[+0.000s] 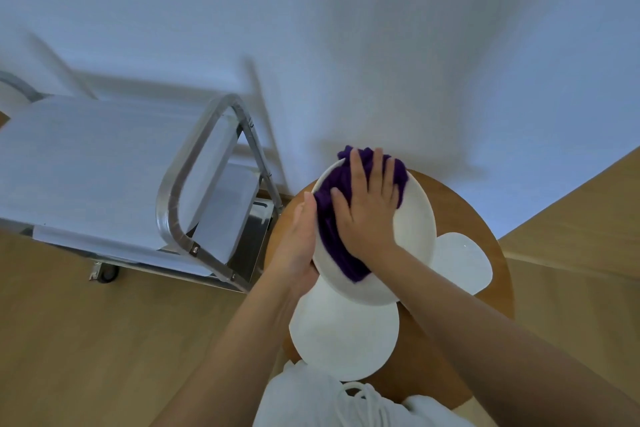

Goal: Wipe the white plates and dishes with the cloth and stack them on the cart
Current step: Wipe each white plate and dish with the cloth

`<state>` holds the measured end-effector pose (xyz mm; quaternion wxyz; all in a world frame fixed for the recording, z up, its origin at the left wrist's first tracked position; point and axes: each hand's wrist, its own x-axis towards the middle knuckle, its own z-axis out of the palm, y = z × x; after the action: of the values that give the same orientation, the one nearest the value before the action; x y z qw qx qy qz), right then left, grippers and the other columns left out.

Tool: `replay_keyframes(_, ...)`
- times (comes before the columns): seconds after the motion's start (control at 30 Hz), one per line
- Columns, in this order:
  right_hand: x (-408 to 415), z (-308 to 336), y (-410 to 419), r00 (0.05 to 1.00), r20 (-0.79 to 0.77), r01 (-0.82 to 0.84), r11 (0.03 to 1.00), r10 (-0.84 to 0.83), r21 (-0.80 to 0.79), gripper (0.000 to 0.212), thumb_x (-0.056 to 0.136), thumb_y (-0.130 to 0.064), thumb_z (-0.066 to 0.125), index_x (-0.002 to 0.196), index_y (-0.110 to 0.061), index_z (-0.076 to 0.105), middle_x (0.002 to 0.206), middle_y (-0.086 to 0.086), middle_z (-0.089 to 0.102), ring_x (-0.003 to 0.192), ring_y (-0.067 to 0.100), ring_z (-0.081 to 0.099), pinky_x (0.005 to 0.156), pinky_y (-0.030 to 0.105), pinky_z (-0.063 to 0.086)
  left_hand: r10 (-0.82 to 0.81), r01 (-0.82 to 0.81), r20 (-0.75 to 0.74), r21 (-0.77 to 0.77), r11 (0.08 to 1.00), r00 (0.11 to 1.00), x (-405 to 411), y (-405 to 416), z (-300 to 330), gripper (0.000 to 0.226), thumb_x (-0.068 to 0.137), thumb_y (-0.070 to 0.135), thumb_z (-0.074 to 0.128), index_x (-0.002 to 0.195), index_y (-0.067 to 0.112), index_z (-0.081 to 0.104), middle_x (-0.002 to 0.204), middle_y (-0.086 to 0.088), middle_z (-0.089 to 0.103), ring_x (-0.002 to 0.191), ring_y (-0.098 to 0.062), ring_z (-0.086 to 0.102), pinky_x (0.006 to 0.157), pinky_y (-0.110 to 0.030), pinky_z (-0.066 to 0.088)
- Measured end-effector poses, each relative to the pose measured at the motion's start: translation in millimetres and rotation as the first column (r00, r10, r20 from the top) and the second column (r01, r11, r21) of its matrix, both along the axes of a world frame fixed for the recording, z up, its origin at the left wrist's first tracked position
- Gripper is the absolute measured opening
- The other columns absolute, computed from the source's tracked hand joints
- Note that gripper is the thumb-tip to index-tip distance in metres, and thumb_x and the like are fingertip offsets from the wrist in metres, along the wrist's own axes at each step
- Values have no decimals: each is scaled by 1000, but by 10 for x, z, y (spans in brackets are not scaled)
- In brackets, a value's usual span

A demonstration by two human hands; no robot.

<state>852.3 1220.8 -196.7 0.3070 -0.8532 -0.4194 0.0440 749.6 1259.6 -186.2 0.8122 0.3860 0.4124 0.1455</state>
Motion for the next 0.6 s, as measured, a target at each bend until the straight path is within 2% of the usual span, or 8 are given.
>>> replay_keyframes(0.13,-282,-24,-80,988,-67,-131,988,136,79,63,88,-43,16,149,-27,18,158,5,12,145,24,2,115,45,-1,69,-69,-4,34,997,998,-33,83,12,53,91,63,38,124,29,61,119,-3,69,112,-21,64,99,-43,49)
replay_keyframes(0.23,-327,-100,-285,932,-131,-332,941,339,69,61,87,-45,17,147,-34,21,157,-3,14,145,17,0,117,42,-4,129,-129,20,-17,992,991,-22,149,72,61,88,64,41,132,23,54,123,-9,66,107,-22,67,81,-35,57)
replay_keyframes(0.3,-241,-188,-481,861,-219,-467,884,459,17,64,86,-58,24,147,-37,18,156,-6,16,145,15,4,118,45,5,181,-181,-10,-129,975,983,-8,232,103,67,88,66,40,137,20,48,121,-15,66,105,-32,67,74,-41,58)
replay_keyframes(0.4,-26,-277,-734,821,-262,-549,827,506,-123,93,70,-74,52,146,-34,16,150,-10,26,138,13,22,114,35,21,198,-193,9,-192,962,980,-2,344,144,63,92,63,37,133,17,52,101,-13,74,86,-31,73,61,-39,58)
replay_keyframes(0.43,33,-285,-776,828,-229,-553,814,512,-176,99,66,-72,61,146,-32,18,148,-11,31,135,12,27,110,29,22,185,-186,-21,-171,968,983,4,371,145,63,92,63,37,129,16,56,97,-11,75,83,-29,73,58,-38,58)
replay_keyframes(0.5,89,-298,-802,846,-132,-533,815,516,-228,95,67,-59,72,144,-27,26,142,-9,40,131,11,34,107,24,22,120,-134,-89,-172,976,989,19,398,159,66,90,66,35,124,15,60,99,-12,74,86,-30,71,60,-38,58)
replay_keyframes(0.57,88,-306,-805,866,-84,-501,849,494,-169,75,71,-38,75,136,-20,42,128,-5,54,119,14,49,103,27,37,75,-105,-155,-192,976,985,54,411,158,67,89,68,36,122,16,62,106,-14,72,95,-33,68,66,-41,57)
replay_keyframes(0.6,75,-293,-808,874,-103,-485,867,475,-116,62,73,-28,75,128,-18,50,115,-5,61,106,14,57,92,28,46,92,-128,-181,-198,972,979,62,426,156,65,89,68,39,120,16,62,109,-14,70,98,-33,66,69,-43,56)
